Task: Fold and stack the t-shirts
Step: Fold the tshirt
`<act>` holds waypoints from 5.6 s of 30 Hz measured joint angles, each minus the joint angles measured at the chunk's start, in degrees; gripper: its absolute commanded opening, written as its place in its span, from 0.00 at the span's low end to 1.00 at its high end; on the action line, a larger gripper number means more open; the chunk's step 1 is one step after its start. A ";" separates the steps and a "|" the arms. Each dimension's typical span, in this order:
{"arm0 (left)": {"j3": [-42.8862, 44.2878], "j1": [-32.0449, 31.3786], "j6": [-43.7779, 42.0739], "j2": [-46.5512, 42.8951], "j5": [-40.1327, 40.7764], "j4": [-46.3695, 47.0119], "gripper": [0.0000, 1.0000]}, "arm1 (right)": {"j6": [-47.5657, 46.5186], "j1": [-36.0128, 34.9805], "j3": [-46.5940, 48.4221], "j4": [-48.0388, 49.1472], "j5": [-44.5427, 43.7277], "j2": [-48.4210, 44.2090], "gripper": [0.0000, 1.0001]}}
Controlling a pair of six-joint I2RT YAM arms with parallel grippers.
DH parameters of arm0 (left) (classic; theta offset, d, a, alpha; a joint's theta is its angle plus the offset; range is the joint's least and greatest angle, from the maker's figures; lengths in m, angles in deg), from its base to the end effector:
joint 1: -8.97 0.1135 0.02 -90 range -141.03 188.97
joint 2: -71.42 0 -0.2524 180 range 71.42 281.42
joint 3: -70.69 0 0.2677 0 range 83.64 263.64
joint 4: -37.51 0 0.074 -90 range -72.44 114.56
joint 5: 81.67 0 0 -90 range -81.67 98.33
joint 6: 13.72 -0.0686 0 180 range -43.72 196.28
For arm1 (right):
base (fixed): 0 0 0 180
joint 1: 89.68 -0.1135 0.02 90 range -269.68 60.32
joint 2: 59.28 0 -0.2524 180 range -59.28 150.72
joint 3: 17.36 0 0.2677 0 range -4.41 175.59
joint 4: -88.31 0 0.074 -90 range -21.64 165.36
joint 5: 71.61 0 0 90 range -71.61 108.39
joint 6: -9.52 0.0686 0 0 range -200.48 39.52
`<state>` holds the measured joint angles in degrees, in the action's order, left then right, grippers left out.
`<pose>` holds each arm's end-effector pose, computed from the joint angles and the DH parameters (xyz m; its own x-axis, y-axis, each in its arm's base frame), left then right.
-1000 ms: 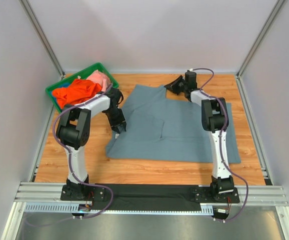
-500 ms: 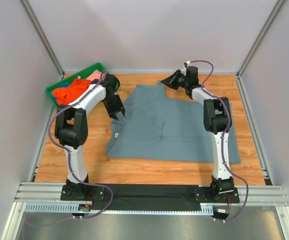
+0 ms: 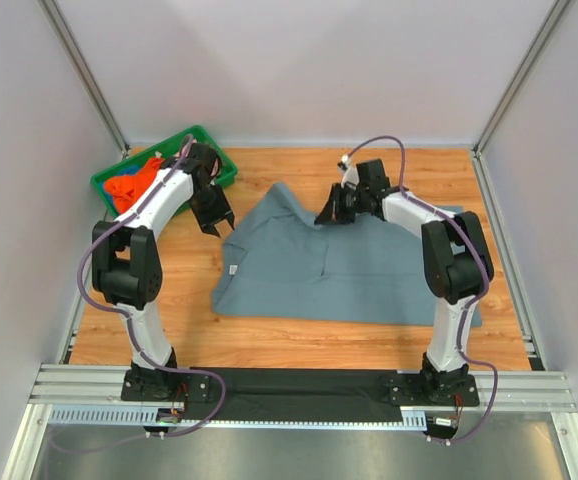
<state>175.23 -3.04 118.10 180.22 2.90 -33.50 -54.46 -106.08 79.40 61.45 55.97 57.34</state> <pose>0.3943 -0.0905 0.1949 -0.8588 -0.4960 -0.1285 -0.4588 0.8561 -0.2377 0.4418 0.1736 0.1547 -0.9017 0.0970 -0.4213 -0.2551 0.6673 0.6997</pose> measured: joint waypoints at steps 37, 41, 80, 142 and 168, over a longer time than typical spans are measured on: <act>0.83 -0.02 -1.25 5.27 -15.08 10.38 0.50 | -13.18 -5.07 17.49 -19.23 -5.57 11.69 0.44; 0.83 -0.02 -1.22 5.27 -15.10 10.32 0.50 | -14.19 -5.95 17.51 -20.15 -5.62 11.78 0.34; -5.62 -1.90 6.95 3.56 -23.67 25.14 0.51 | -15.80 -14.29 14.43 -23.39 -23.23 6.19 0.34; 5.99 -7.87 24.76 17.20 -18.45 21.27 0.47 | -16.41 -14.29 10.73 -22.23 -22.73 4.26 0.27; 8.02 -7.85 26.32 18.23 -17.27 19.91 0.26 | -16.44 -14.29 10.78 -22.27 -22.64 4.26 0.28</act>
<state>183.26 -10.88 144.41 198.44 -14.37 -13.59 -70.90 -120.38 90.18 39.18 33.33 61.60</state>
